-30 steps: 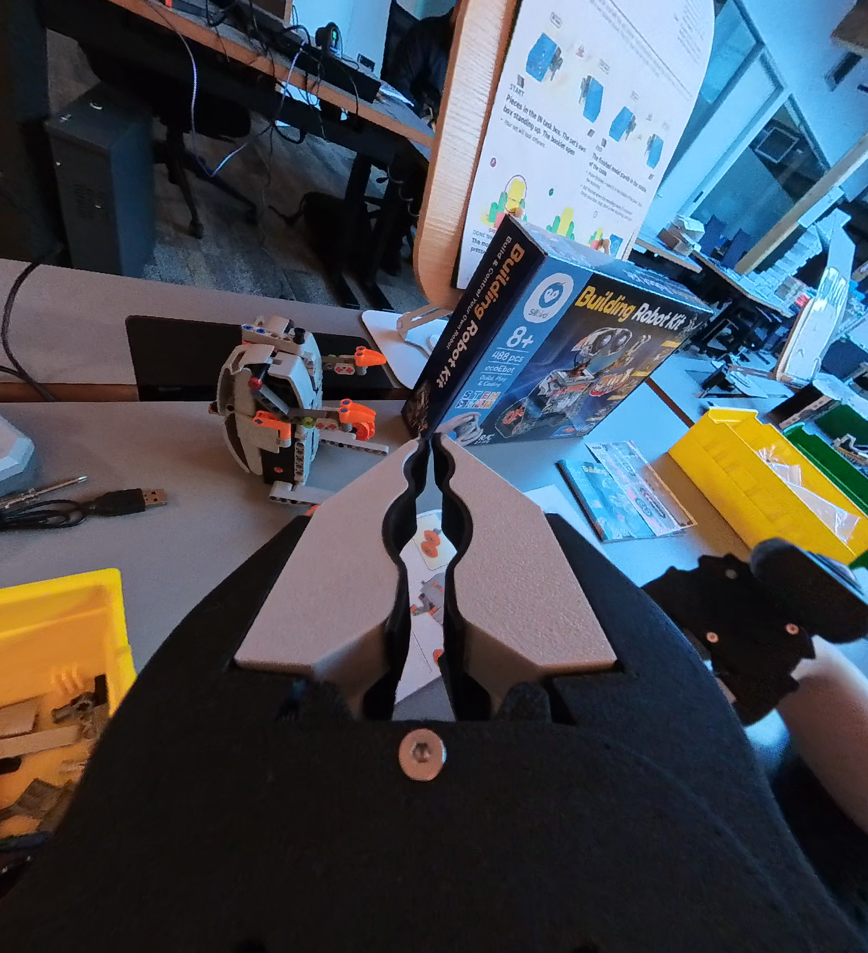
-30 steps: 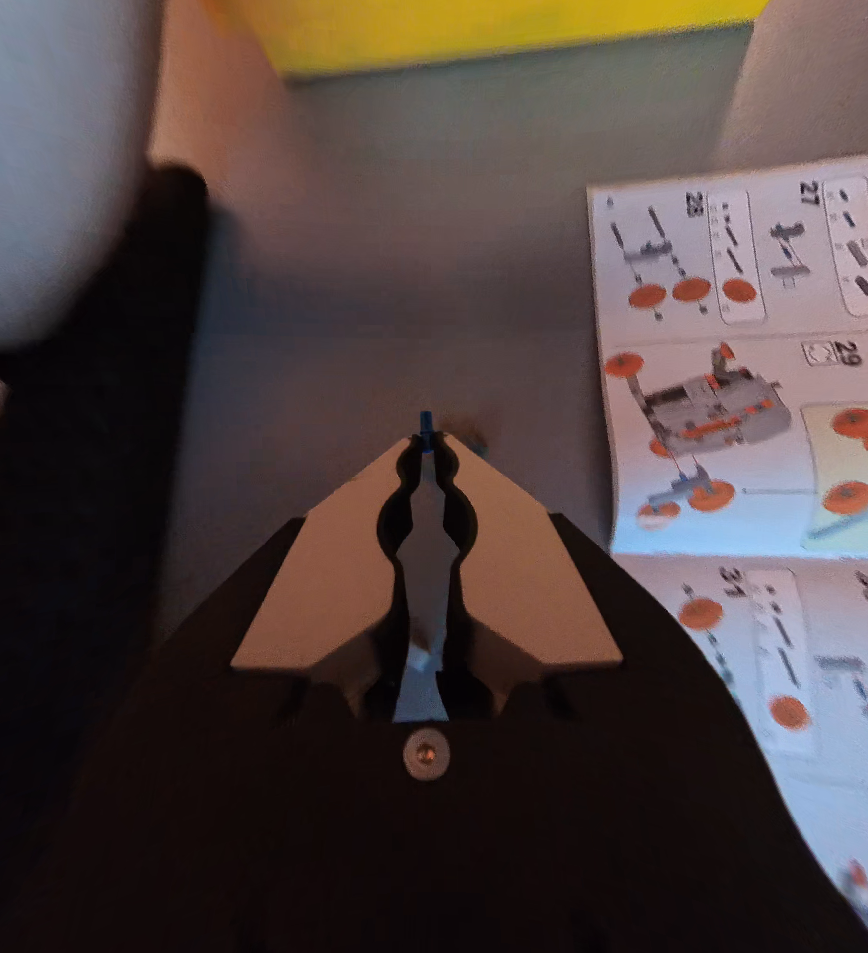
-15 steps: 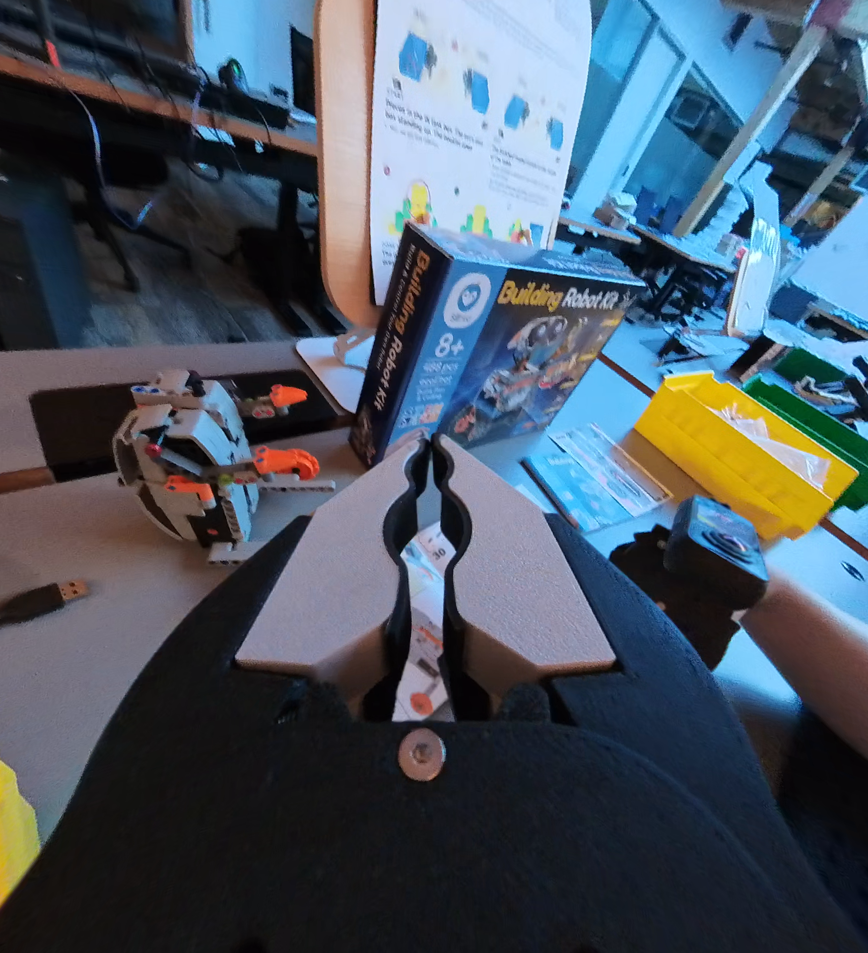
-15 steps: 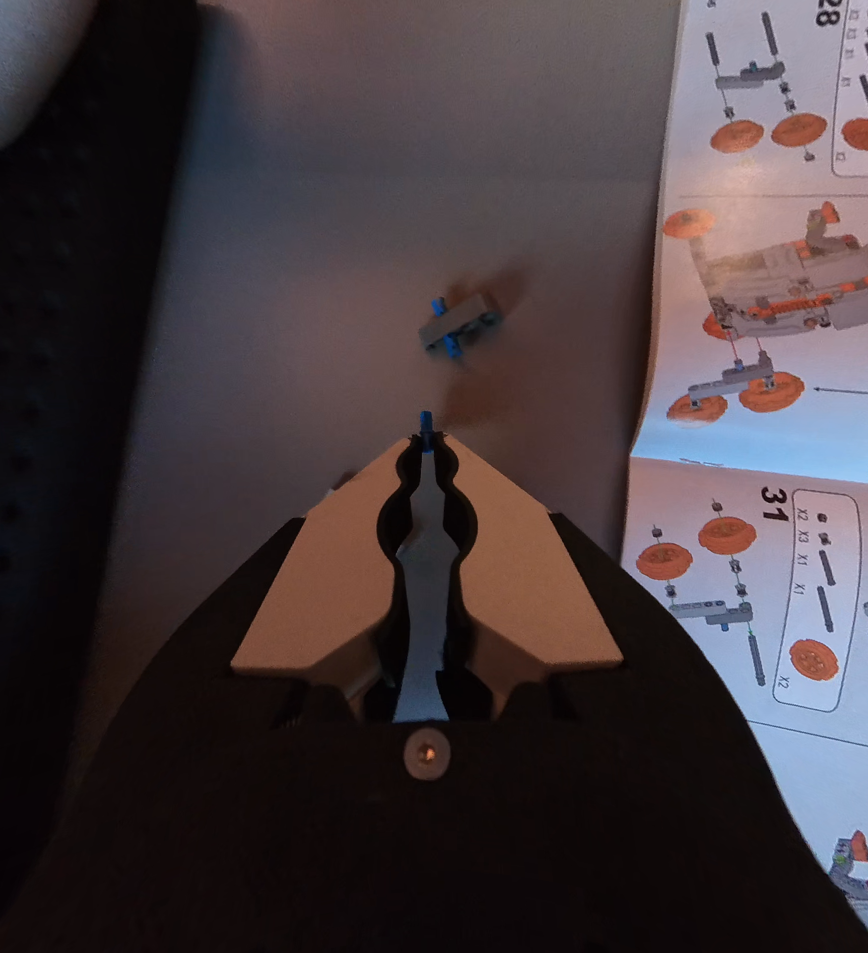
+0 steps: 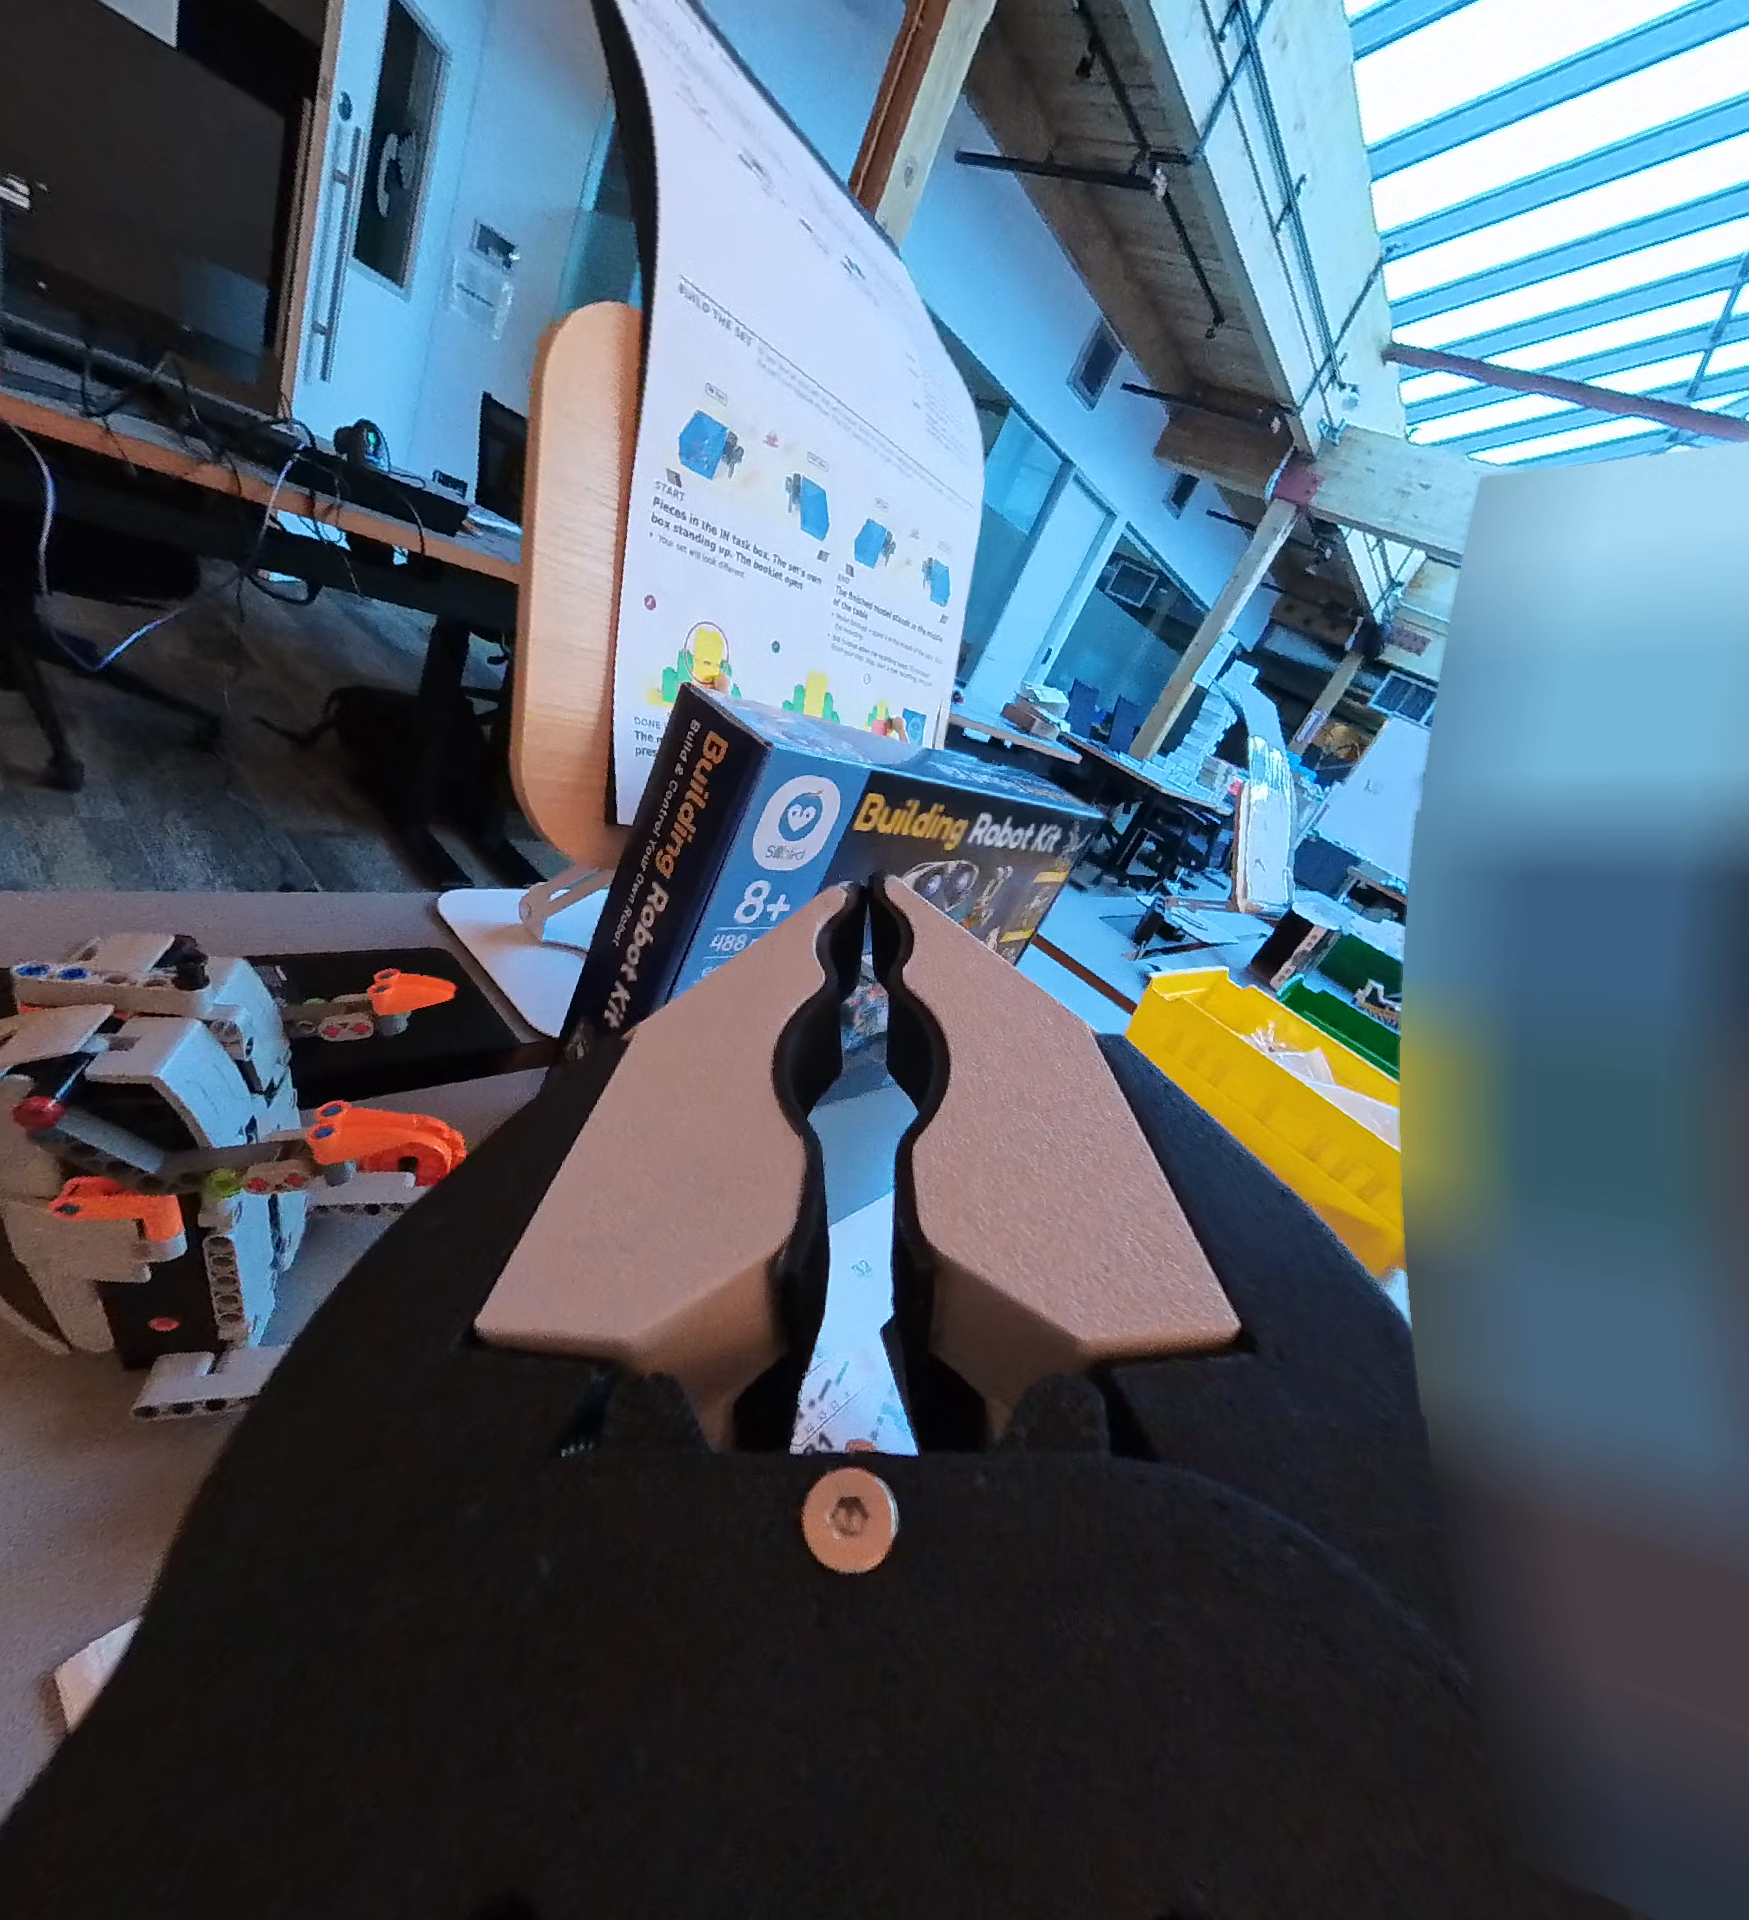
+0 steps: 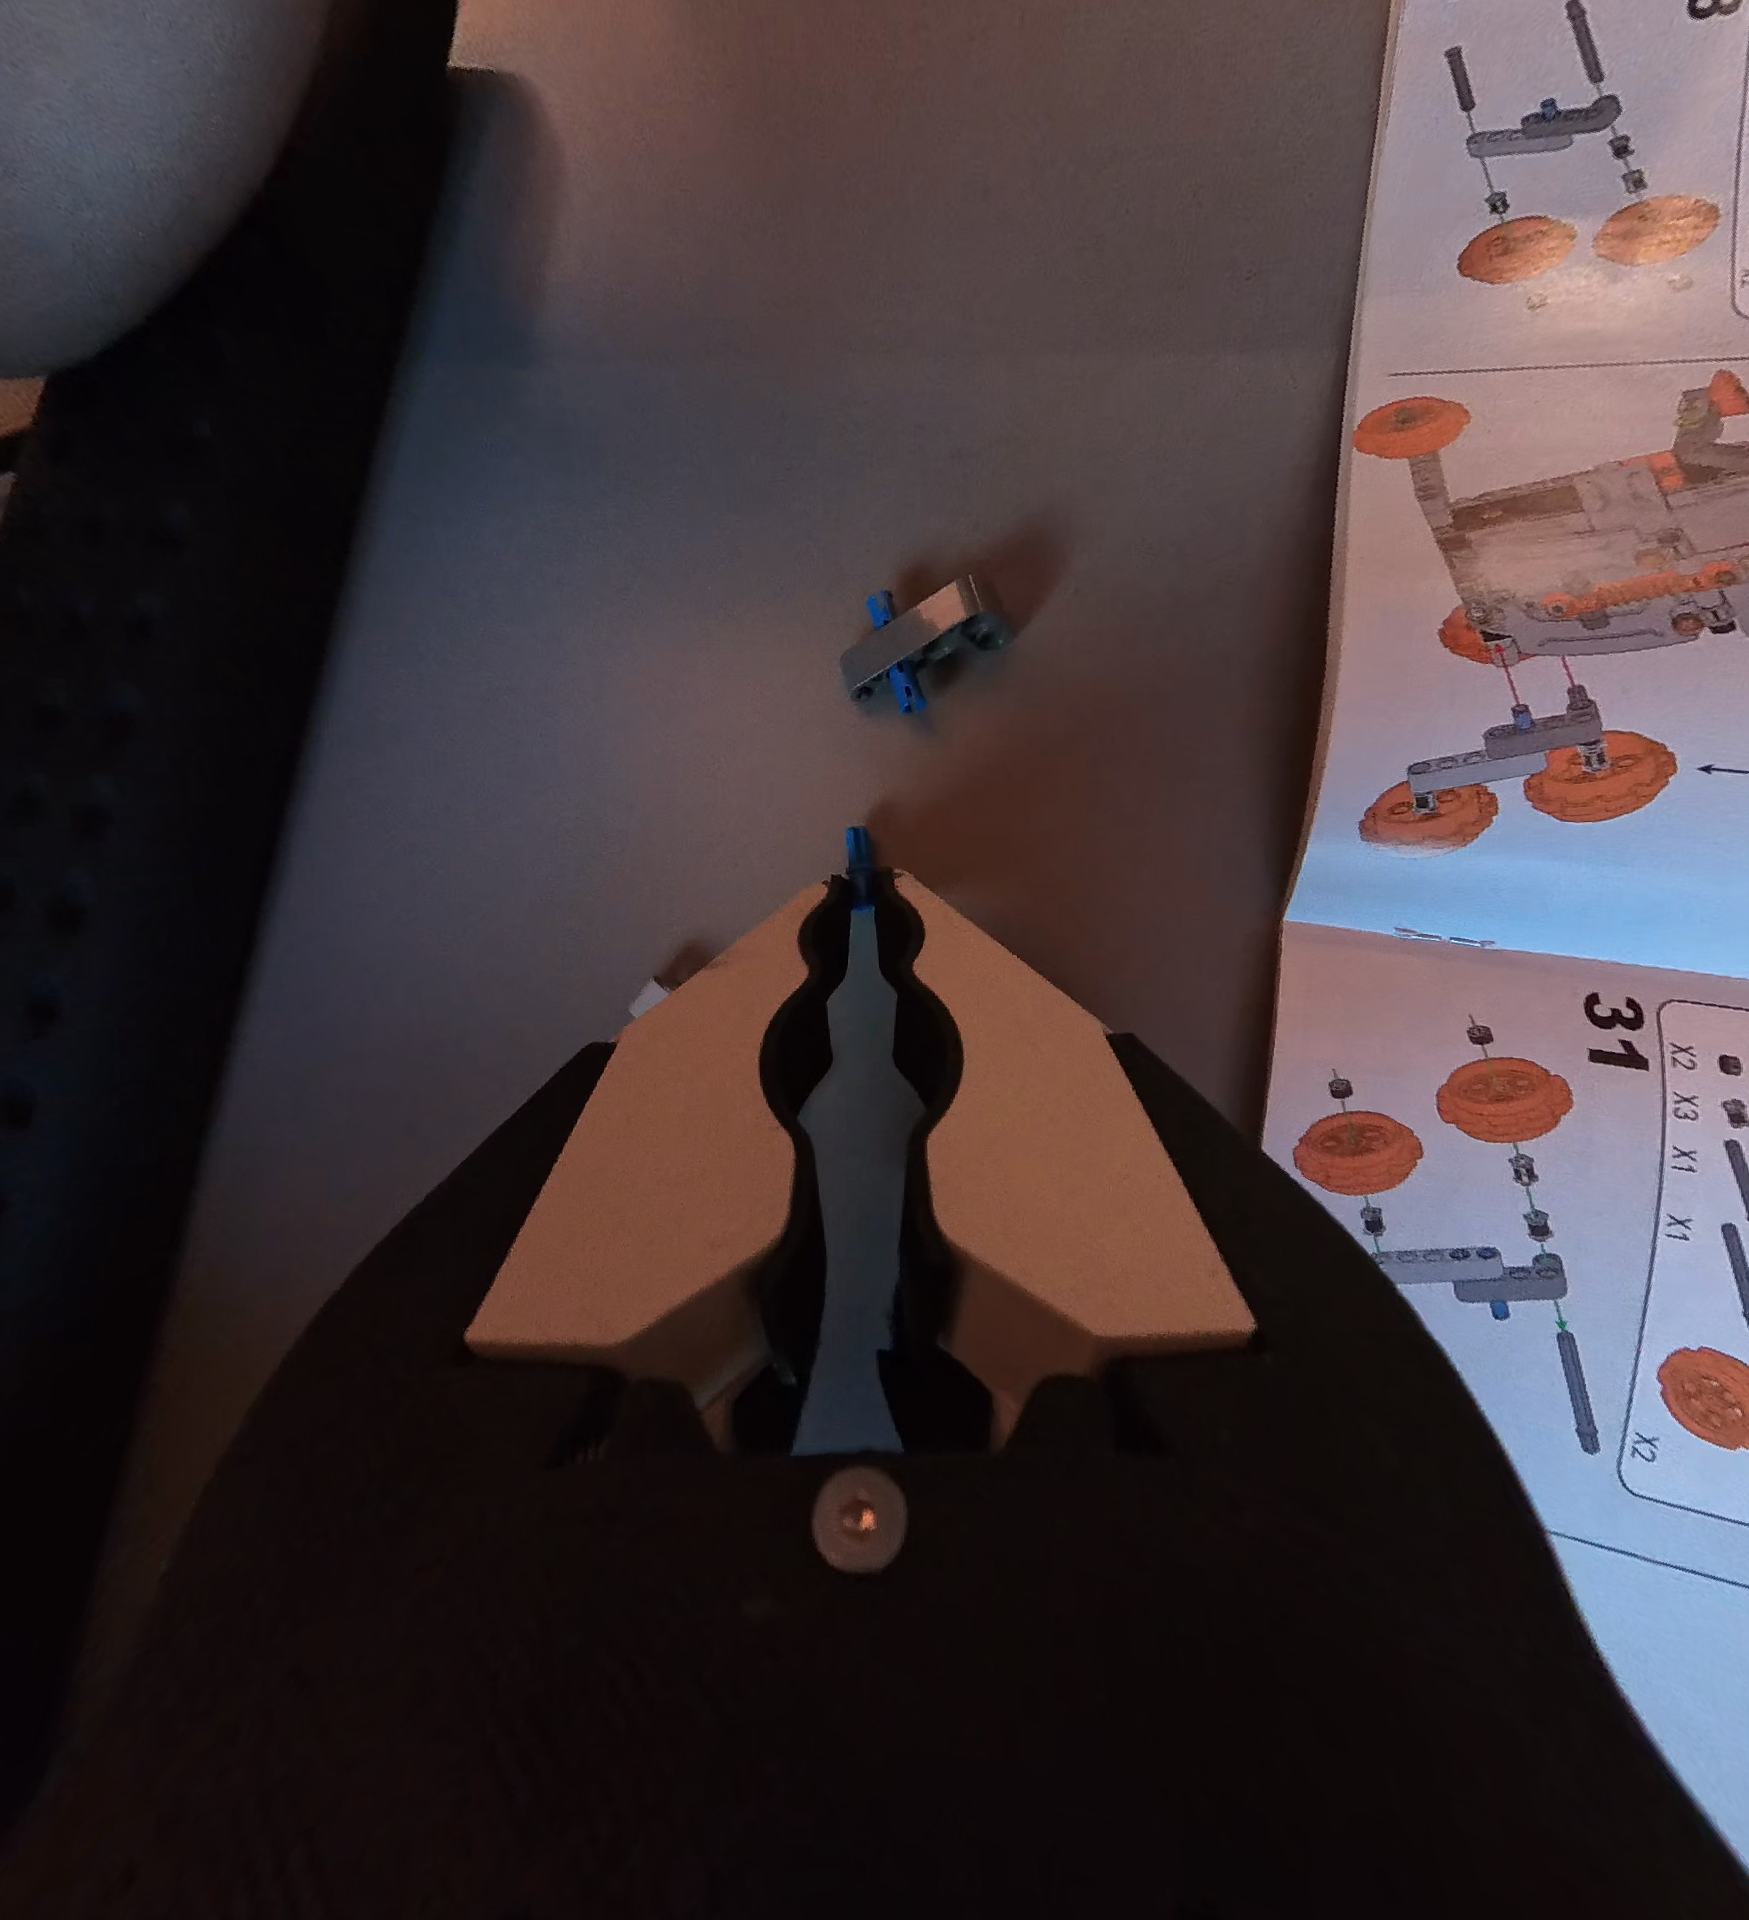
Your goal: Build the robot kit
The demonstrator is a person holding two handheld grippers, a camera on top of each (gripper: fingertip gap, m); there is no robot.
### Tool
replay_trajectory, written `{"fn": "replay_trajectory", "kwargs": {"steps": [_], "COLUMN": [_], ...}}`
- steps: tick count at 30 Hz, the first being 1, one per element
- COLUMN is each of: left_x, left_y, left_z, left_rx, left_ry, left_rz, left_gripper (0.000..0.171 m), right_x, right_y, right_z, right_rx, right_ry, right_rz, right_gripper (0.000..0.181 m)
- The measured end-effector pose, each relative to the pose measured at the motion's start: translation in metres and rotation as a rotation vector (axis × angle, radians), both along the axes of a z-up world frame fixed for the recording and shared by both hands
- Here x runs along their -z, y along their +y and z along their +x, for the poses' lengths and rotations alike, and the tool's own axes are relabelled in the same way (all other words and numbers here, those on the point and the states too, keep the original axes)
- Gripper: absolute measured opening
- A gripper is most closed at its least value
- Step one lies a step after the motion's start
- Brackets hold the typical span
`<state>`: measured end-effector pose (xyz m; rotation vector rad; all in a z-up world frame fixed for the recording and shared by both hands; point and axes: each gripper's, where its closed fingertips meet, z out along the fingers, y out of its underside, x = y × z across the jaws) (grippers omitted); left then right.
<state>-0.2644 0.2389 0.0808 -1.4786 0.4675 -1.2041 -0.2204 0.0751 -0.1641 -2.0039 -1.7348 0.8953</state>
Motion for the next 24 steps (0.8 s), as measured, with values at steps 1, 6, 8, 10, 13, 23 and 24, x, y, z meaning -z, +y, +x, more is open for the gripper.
{"fn": "replay_trajectory", "kwargs": {"steps": [1,6,8,10,13,23,24], "left_x": [0.0,-0.001,-0.001,0.001,0.003,-0.005,-0.005], "left_y": [0.001,0.004,0.004,0.005,0.005,0.002,0.002], "left_z": [-0.002,-0.007,-0.005,-0.002,0.0,-0.014,-0.016], "left_rx": [-0.004,-0.012,-0.015,-0.011,-0.011,-0.035,-0.038], "left_ry": [-0.01,-0.067,-0.08,-0.078,-0.065,-0.08,-0.084], "left_rz": [-0.003,-0.007,-0.001,-0.006,-0.009,0.009,0.008], "left_gripper": [0.0,0.0,0.0,0.0,0.0,0.0,0.0], "right_x": [0.0,0.0,0.0,0.0,0.0,0.0,0.0], "right_y": [0.0,0.0,0.0,0.0,0.0,0.0,0.0], "right_z": [0.0,-0.001,-0.001,-0.001,-0.001,-0.026,-0.029], "right_rx": [-0.002,-0.015,-0.021,-0.018,-0.015,0.002,0.002], "right_ry": [-0.003,-0.01,-0.013,-0.011,0.0,-0.033,-0.04], "right_rz": [0.002,0.004,0.005,-0.001,-0.008,0.057,0.067], "right_gripper": [0.004,0.005,0.005,0.005,0.005,0.004,0.004]}}
